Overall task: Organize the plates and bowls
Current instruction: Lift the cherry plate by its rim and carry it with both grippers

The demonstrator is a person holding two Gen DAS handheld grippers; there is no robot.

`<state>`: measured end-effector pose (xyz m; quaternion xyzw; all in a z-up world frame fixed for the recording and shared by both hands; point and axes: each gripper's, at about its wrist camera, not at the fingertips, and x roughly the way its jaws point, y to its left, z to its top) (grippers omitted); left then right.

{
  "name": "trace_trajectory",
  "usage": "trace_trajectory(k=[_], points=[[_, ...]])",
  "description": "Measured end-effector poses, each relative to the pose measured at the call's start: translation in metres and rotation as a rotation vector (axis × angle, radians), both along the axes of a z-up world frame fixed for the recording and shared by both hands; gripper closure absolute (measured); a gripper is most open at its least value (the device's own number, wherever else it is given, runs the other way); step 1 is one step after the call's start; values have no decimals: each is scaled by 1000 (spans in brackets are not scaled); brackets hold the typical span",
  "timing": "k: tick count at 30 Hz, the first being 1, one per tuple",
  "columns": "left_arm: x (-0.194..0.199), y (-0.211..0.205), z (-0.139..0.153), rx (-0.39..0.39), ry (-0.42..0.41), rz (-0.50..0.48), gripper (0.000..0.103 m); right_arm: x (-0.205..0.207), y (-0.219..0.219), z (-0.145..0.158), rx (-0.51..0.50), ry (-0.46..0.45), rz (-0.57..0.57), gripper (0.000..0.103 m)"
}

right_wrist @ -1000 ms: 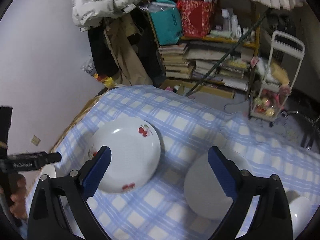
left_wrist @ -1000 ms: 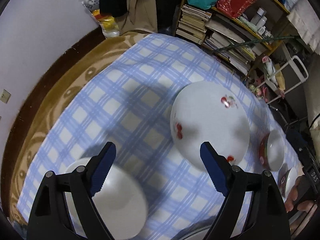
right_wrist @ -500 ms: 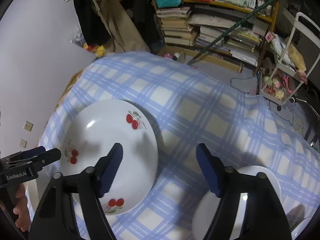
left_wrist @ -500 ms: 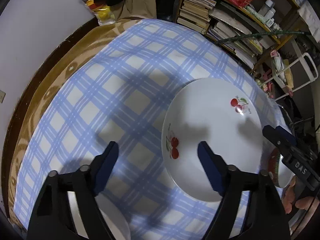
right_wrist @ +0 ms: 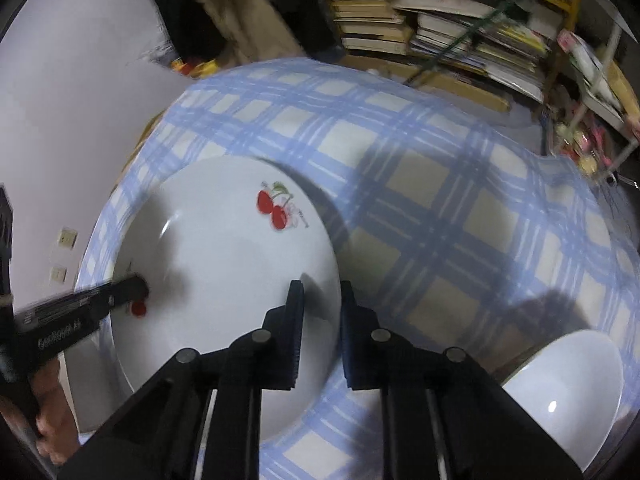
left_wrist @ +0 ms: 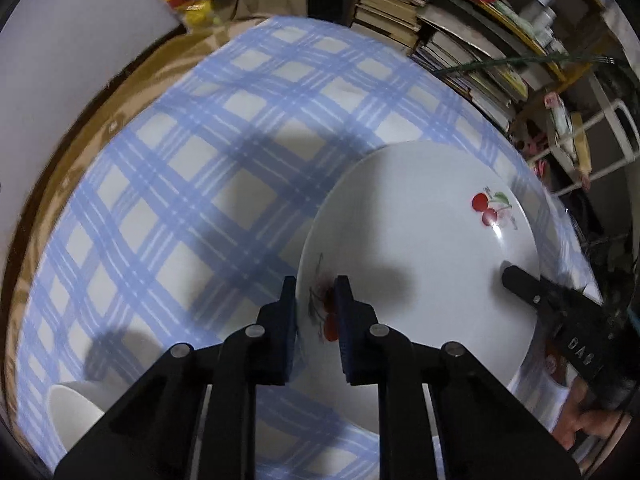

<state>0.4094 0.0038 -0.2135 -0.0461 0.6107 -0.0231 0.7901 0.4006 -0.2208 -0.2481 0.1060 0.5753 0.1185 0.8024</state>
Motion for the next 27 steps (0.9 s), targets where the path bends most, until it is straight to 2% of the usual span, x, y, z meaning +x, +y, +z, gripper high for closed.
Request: trace_trajectory(k=[5,10,14,19,22,27], points=[[-5,-3,6,33,1,-61,85,-9,-1,9,-3,-21,38,89],[-16,1,23,26,-20,-93,85,-19,-1,31,19,-68,42,92],[-26,9,41,-20,-39,-95,85,-26,-3,44,52,-71,30,92],[-46,11,61,-19,-61,-121,85,-40,-6,62,91,-91,7,93],[-62,8,74,30,-94,-130,85,-51,-9,71,142,-75,-14,95],[-91,11,98,9,-117,-136,85,-81,-10,91,162,-95,-30,95]])
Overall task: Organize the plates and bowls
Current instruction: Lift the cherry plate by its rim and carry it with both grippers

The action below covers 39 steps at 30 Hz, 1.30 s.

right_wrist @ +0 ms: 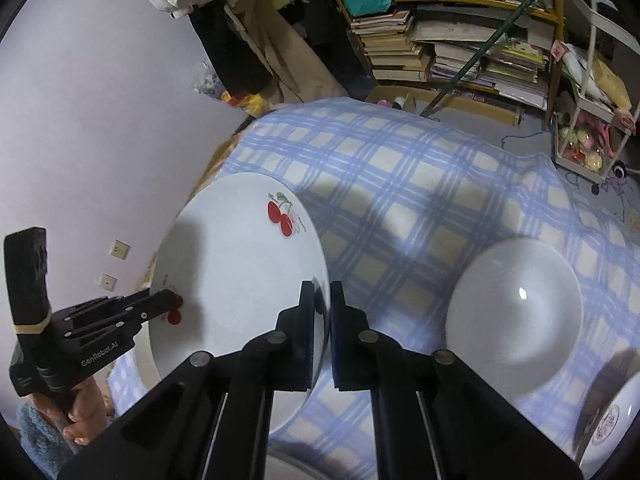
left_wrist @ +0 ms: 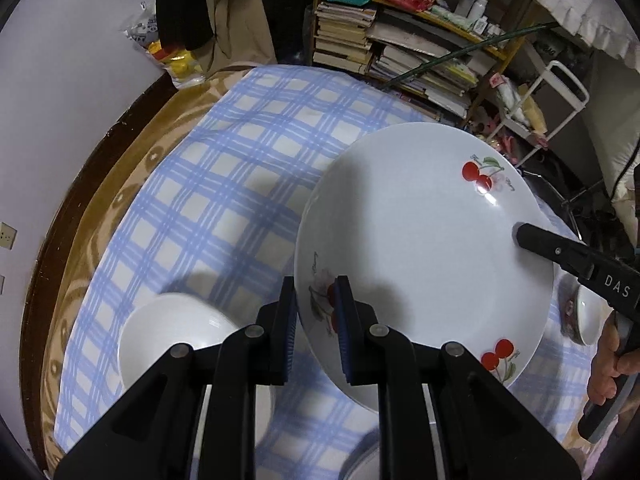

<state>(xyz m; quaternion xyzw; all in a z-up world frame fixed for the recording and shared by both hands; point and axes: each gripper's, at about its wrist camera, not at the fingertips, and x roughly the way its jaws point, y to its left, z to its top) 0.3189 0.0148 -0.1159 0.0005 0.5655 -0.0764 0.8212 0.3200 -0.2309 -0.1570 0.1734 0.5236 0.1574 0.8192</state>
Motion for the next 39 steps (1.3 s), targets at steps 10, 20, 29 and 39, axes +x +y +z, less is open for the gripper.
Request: trace_trajectory(k=[10,20,29,39], points=[[-58,-5,24,22,-36,14,85,-61,-3,25,11,-11,-22,96],[-129,-9,24,26,-53,3,85,-127,-4,28,-5,-22,-45,95],[-192,-3,9,11,-26,5,85,-185,1,19,-39,-27,-34,95],[-232,-11,-18,35,6,-24,85,-230,3,3,-73,-41,-44,95]])
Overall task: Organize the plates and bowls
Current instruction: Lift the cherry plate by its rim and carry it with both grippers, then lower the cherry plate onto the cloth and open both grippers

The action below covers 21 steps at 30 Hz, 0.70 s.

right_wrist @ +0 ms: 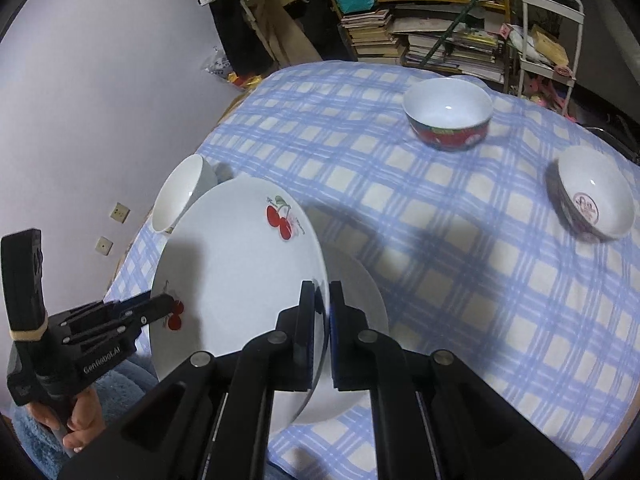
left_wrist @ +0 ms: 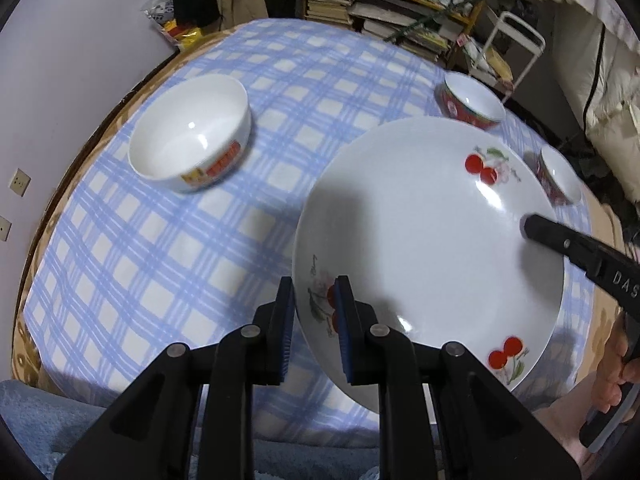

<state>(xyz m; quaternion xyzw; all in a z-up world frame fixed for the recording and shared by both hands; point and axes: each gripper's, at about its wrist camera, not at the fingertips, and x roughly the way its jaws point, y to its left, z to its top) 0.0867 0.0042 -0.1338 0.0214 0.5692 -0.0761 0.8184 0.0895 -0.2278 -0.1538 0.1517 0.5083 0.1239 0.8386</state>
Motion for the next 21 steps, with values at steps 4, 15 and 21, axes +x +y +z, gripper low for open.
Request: trace_trajectory(k=[4,15,21], points=[[-3,-6,-19,46,45,-13,85,-7,1,-15,12,24,-4,95],[6,-11,-34,37,79,-14,85,-3,-1,-27,0,43,-37,95],[11,-15,-37,-69,100,-57,92,2,0,-35,-23,65,-41,96]])
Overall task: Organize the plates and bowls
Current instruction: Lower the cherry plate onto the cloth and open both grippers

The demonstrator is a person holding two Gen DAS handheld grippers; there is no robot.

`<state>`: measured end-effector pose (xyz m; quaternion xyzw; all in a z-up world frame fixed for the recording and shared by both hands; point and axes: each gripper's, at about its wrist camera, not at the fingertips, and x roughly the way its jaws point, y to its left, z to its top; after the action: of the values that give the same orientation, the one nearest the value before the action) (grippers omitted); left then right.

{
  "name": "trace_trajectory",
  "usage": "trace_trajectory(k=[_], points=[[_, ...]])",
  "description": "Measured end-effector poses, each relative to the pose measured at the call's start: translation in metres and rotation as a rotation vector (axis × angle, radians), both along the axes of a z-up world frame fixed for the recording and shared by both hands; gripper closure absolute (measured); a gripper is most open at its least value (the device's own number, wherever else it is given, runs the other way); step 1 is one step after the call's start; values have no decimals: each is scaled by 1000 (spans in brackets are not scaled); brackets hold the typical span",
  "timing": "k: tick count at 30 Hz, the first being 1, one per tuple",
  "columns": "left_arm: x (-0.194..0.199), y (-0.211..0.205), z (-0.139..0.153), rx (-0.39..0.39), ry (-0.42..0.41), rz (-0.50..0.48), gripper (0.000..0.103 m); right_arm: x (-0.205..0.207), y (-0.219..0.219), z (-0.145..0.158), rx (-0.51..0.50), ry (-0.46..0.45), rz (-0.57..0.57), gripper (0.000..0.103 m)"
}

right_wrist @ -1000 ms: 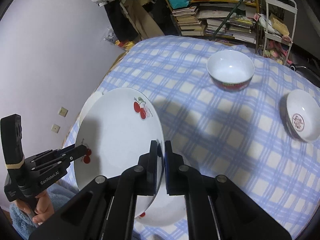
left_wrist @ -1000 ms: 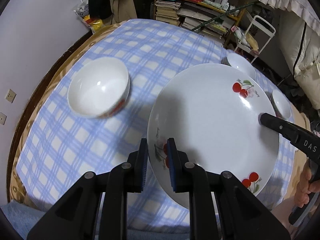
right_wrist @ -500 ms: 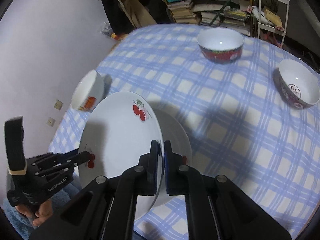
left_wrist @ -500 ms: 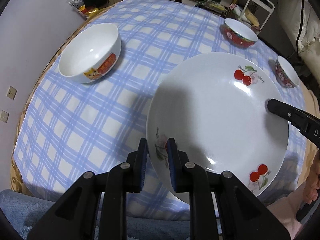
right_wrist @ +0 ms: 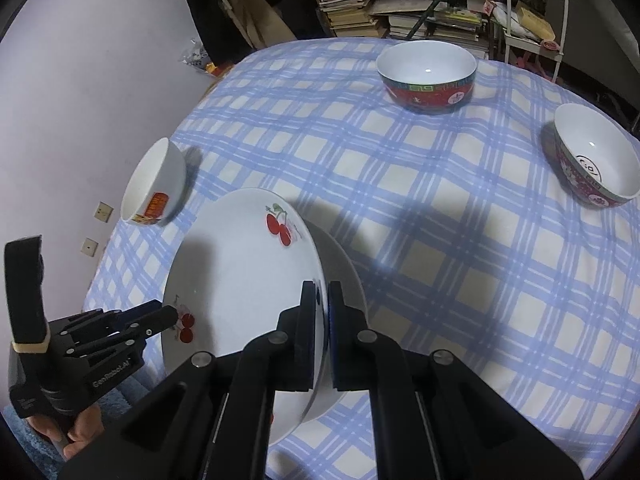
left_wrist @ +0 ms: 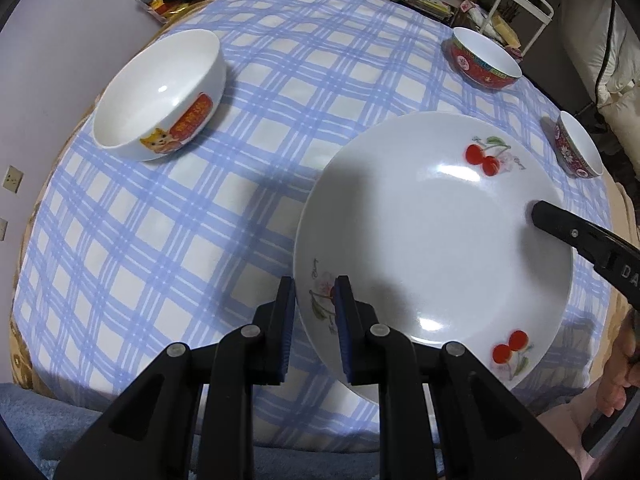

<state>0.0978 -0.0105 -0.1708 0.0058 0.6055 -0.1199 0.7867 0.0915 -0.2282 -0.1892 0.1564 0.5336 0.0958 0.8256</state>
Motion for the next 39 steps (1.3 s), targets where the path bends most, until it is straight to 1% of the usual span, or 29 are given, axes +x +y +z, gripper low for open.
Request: trace_trajectory(k=[1,2,3,4,5,6,8,10,12,13,15,17,19,22,24,26,27,28,29,31,33,35,36,37,38,39], points=[[-2,-4,4,-96,24,-31,92,1,1,-1,15,0,8,97],[-5,-11,11,-143,11,-59,88,2,4,-2,40,10,28,96],[-11,-25,21,-70,-76,-93,88,1,11,-4,12,10,44,97],[-14,-34,23,-8,-112,-108,88,0,18,-4,-41,4,58,97],[-15,-39,21,19,-117,-118,88,-1,26,-6,-103,5,62,96],[-14,-38,16,27,-100,-100,88,-1,26,-8,-125,14,46,96],[-10,-33,7,72,-88,-82,89,1,21,-11,-127,34,28,96],[-4,-23,2,67,-61,-48,89,4,10,-13,-98,49,0,95],[0,-20,5,63,-67,-30,89,5,5,-12,-79,50,-18,95],[0,-19,7,54,-69,-26,89,5,6,-11,-85,46,-20,91],[0,-19,8,47,-74,-23,88,5,7,-8,-97,30,-17,89],[0,-16,9,44,-78,-17,88,5,9,-4,-48,11,-3,89],[1,-15,9,50,-81,-9,88,4,12,0,-32,-7,8,89],[1,-13,11,41,-77,4,88,5,18,4,-30,-36,33,89],[1,-12,12,58,-87,15,88,6,21,6,-31,-51,43,87],[1,-10,14,76,-97,27,87,6,23,8,-26,-65,50,79],[1,-7,15,78,-93,36,87,6,24,11,-23,-76,50,71],[1,-6,15,75,-90,41,85,6,25,13,-20,-88,49,65],[2,-4,16,74,-87,46,85,5,26,17,-23,-100,48,64],[3,2,19,95,-92,62,85,5,29,25,-39,-123,44,57],[6,9,25,113,-106,83,84,7,30,33,-43,-145,39,46],[8,16,31,130,-117,104,83,10,32,39,-41,-163,39,43],[10,20,35,145,-123,118,80,13,35,42,-45,-168,42,39],[11,25,41,141,-129,126,74,15,38,45,-51,-171,51,31],[12,30,46,139,-135,130,70,18,41,47,-54,-179,68,26],[14,35,51,147,-145,139,61,20,46,51,-60,-194,83,18]])
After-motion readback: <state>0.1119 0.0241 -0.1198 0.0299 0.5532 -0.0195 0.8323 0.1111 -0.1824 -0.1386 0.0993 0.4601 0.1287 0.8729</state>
